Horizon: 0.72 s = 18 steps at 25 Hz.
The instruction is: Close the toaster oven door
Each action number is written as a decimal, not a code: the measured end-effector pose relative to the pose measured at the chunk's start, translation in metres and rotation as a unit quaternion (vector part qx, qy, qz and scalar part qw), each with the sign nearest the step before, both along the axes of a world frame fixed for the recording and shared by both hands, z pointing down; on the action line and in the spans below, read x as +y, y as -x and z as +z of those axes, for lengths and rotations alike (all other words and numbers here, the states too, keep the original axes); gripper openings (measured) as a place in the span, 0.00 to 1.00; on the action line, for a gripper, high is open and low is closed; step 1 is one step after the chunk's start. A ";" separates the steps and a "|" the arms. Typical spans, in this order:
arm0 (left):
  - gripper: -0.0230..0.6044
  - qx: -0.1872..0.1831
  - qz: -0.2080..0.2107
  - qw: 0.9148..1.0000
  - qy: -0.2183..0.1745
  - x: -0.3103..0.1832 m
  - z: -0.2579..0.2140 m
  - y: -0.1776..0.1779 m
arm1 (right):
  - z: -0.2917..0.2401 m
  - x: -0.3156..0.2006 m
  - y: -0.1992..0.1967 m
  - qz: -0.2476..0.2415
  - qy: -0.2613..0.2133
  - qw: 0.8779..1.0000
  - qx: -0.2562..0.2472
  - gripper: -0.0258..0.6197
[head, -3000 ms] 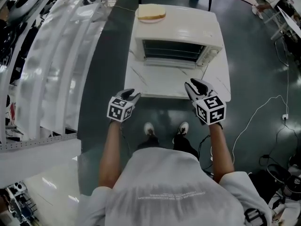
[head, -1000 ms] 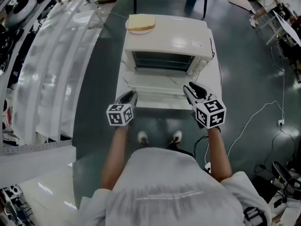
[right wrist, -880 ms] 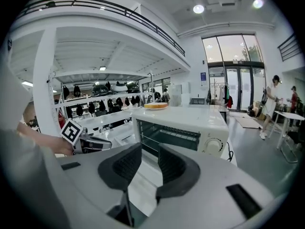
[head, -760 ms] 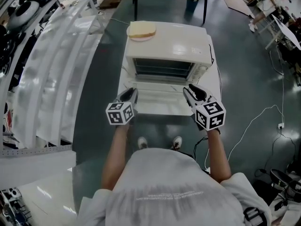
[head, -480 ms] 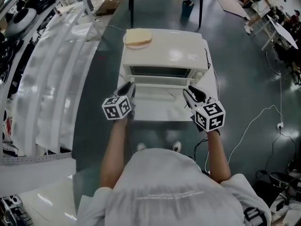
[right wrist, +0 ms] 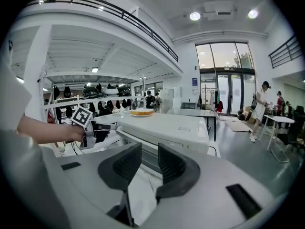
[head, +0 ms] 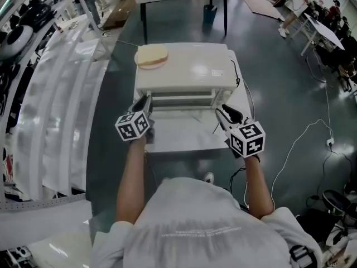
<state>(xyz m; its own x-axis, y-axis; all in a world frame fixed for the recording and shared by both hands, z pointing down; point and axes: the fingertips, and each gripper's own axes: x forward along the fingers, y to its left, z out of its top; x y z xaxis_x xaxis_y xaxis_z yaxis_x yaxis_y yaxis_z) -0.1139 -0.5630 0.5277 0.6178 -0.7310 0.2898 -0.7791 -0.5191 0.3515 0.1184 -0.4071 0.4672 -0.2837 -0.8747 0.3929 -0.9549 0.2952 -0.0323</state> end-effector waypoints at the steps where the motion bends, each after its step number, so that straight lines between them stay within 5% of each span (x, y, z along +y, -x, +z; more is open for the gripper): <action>1: 0.15 0.000 0.000 1.000 -0.002 0.000 0.000 -0.001 | 0.001 0.000 -0.001 0.000 0.001 1.000 0.000 0.22; 12: 0.15 -0.062 -0.002 0.997 -0.038 0.010 -0.015 0.014 | -0.016 0.002 -0.015 0.016 -0.011 1.000 0.025 0.22; 18: 0.15 -0.101 0.002 0.990 -0.096 0.018 -0.056 0.027 | -0.037 -0.010 -0.026 0.031 -0.024 0.999 0.003 0.19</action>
